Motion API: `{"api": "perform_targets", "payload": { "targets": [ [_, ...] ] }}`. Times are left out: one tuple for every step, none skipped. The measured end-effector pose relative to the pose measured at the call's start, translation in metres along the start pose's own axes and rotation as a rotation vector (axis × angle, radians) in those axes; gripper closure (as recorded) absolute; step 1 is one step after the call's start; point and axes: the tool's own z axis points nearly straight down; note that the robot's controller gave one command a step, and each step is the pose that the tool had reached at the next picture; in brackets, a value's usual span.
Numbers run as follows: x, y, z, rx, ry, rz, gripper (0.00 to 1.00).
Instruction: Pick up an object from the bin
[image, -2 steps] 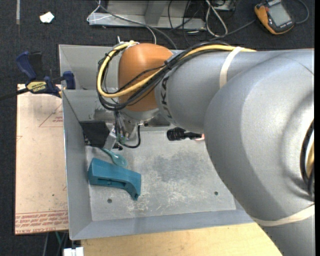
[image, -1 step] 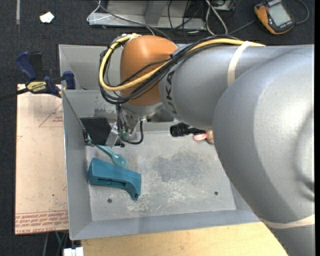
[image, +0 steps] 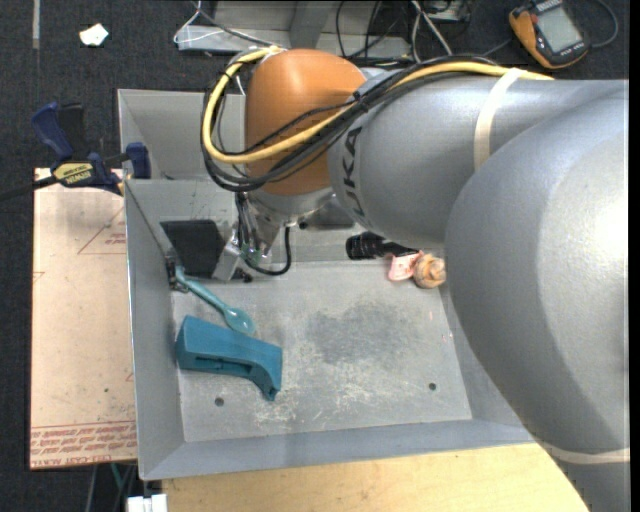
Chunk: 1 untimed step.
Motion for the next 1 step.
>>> {"api": "perform_targets", "payload": {
  "targets": [
    [-0.0007, 0.0007, -0.0174, -0.001, 0.000, -0.002, 1.00]
  ]
}}
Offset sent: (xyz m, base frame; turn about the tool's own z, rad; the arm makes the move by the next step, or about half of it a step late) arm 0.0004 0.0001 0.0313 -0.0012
